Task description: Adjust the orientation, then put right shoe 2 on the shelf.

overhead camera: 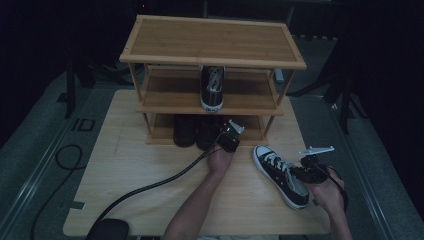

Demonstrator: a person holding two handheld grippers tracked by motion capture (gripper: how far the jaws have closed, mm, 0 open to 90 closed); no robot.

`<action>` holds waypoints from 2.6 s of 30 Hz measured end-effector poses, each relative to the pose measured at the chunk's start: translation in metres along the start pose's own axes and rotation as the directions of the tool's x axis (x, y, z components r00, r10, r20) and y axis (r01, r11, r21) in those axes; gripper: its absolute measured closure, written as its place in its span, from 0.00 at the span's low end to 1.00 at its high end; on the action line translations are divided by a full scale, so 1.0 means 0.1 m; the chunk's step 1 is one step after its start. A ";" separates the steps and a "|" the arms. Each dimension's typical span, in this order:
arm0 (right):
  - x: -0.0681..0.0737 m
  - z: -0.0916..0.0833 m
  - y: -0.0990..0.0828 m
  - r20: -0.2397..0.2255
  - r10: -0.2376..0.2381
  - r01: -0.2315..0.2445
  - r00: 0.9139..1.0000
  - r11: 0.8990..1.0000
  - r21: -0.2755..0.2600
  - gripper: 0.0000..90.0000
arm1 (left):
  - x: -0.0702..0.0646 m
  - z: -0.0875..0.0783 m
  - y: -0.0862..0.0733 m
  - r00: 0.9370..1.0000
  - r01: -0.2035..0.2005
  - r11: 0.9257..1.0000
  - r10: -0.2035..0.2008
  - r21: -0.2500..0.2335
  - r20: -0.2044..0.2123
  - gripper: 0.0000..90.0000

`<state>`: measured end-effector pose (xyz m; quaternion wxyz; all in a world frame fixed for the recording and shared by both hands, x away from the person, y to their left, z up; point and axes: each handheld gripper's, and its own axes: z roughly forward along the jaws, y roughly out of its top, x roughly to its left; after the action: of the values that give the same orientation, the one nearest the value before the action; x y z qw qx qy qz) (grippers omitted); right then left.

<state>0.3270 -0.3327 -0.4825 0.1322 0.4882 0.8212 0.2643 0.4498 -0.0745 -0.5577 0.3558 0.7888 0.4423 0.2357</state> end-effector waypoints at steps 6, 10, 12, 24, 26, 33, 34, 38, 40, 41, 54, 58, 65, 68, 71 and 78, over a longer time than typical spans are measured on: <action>0.01 -0.03 0.02 -0.011 0.000 0.000 1.000 1.000 -0.013 0.99 | 0.00 0.00 0.00 1.000 0.000 1.000 0.000 0.000 -0.001 1.00; 0.03 -0.08 0.04 -0.019 -0.009 0.009 1.000 1.000 -0.028 0.99 | 0.00 0.00 0.00 1.000 0.000 1.000 0.000 0.000 -0.001 1.00; 0.03 -0.12 0.05 -0.028 -0.015 0.014 0.999 0.999 -0.038 0.99 | 0.00 0.00 0.00 1.000 0.000 1.000 0.000 0.000 -0.001 1.00; 0.07 -0.24 0.09 -0.067 -0.063 0.059 0.996 0.997 -0.059 0.99 | 0.00 0.00 0.00 1.000 -0.001 1.000 0.001 0.000 -0.003 1.00; 0.07 -0.25 0.09 -0.071 -0.071 0.066 0.995 0.996 -0.066 0.99 | 0.00 0.00 0.00 1.000 -0.001 1.000 0.001 0.000 -0.002 1.00; 0.10 -0.33 0.12 -0.085 -0.096 0.089 0.992 0.992 -0.086 0.99 | 0.00 0.00 0.00 1.000 0.000 1.000 0.000 0.000 -0.002 1.00; 0.10 -0.34 0.12 -0.086 -0.098 0.091 0.991 0.992 -0.088 0.99 | 0.00 0.00 0.00 1.000 0.000 1.000 0.000 0.000 -0.002 1.00; 0.14 -0.39 0.14 -0.090 -0.115 0.105 0.989 0.989 -0.101 0.99 | 0.00 0.00 0.00 1.000 0.000 1.000 0.000 0.000 -0.002 1.00; 0.15 -0.41 0.15 -0.096 -0.122 0.112 0.988 0.988 -0.106 0.99 | 0.00 0.00 0.00 1.000 -0.001 1.000 0.001 0.000 -0.003 1.00; 0.16 -0.43 0.16 -0.098 -0.130 0.119 0.987 0.987 -0.110 0.99 | 0.00 0.00 0.00 1.000 0.000 1.000 0.000 -0.001 -0.002 1.00; 0.17 -0.51 0.23 -0.094 -0.149 0.137 0.984 0.983 -0.124 0.99 | 0.00 0.00 0.00 1.000 -0.001 1.000 0.001 0.000 -0.002 1.00; 0.16 -0.53 0.25 -0.100 -0.149 0.135 0.984 0.982 -0.130 0.99 | 0.00 0.00 0.00 1.000 -0.001 1.000 0.001 -0.001 -0.003 1.00; 0.14 -0.59 0.29 -0.096 -0.151 0.137 0.984 0.980 -0.143 0.99 | 0.00 0.00 0.00 1.000 -0.001 1.000 0.001 0.000 -0.003 1.00; 0.14 -0.61 0.32 -0.095 -0.154 0.139 0.984 0.979 -0.149 0.99 | 0.00 0.00 0.00 1.000 -0.001 1.000 0.001 0.000 -0.003 1.00; 0.14 -0.63 0.35 -0.093 -0.157 0.142 0.983 0.978 -0.153 0.99 | 0.00 0.00 0.00 1.000 0.000 1.000 0.000 0.000 -0.002 1.00; 0.12 -0.69 0.39 -0.089 -0.161 0.145 0.983 0.976 -0.164 0.99 | 0.00 0.00 0.00 1.000 0.000 1.000 0.000 0.000 -0.002 1.00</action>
<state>0.3172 -0.3276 -0.4032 0.1483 0.3972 0.8388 0.3416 0.4496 -0.0747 -0.5577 0.3554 0.7885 0.4428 0.2363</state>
